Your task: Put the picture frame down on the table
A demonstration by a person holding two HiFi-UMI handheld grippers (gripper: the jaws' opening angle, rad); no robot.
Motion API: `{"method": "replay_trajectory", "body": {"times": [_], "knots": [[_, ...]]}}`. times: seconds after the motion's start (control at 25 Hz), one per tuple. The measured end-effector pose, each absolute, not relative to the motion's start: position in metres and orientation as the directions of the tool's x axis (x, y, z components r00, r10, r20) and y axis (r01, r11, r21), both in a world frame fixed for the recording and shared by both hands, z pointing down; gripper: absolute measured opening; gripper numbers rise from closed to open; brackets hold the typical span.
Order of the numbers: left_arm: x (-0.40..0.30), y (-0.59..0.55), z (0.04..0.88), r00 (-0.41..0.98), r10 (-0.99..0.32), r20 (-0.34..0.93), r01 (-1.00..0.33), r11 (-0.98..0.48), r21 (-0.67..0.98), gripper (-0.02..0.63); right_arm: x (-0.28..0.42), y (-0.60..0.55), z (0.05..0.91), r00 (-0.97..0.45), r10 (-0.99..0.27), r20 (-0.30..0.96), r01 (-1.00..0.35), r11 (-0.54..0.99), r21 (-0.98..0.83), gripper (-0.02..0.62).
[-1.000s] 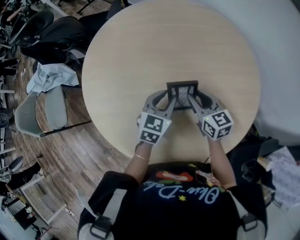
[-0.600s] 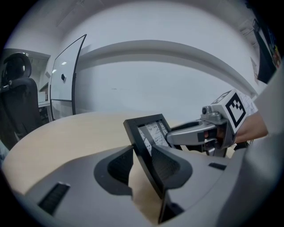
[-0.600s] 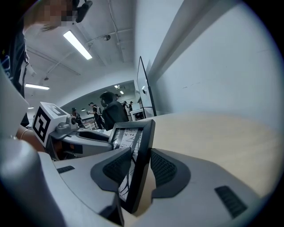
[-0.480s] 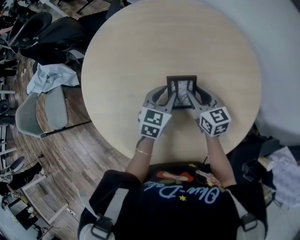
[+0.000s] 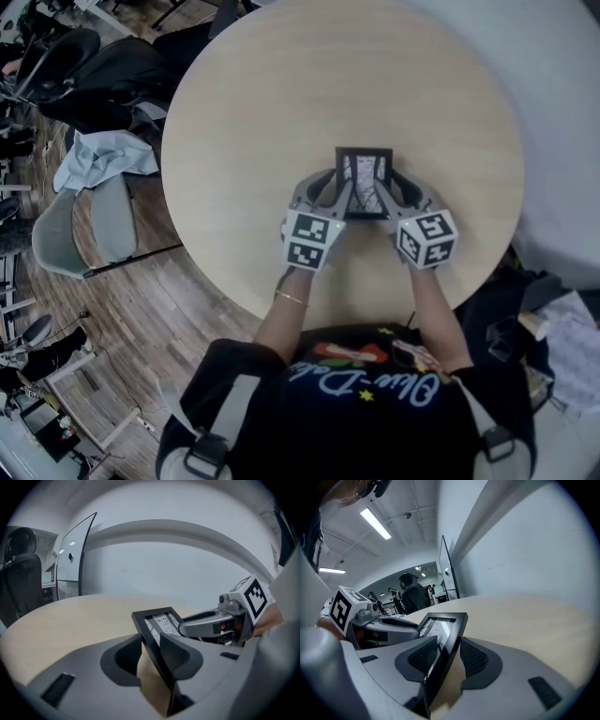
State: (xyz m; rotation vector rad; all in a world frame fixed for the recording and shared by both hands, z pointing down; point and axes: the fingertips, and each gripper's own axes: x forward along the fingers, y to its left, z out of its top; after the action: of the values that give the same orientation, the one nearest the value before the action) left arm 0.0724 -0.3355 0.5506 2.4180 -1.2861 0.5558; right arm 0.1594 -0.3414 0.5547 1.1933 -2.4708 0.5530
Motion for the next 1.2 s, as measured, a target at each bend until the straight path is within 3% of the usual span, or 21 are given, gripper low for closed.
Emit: {"method": "replay_trajectory", "body": {"times": [0.48, 1.2], "knots": [[0.074, -0.340, 0.562, 0.501, -0.700, 0.509, -0.845, -0.522, 0.114, 0.109, 0.160, -0.345, 0.566, -0.526, -0.667, 0.527, -0.801, 0.598, -0.042, 0.138], [0.081, -0.344, 0.578, 0.405, -0.703, 0.585, -0.868, -0.497, 0.003, 0.109, 0.155, -0.346, 0.570, -0.469, -0.663, 0.583, -0.812, 0.584, 0.011, 0.138]]}}
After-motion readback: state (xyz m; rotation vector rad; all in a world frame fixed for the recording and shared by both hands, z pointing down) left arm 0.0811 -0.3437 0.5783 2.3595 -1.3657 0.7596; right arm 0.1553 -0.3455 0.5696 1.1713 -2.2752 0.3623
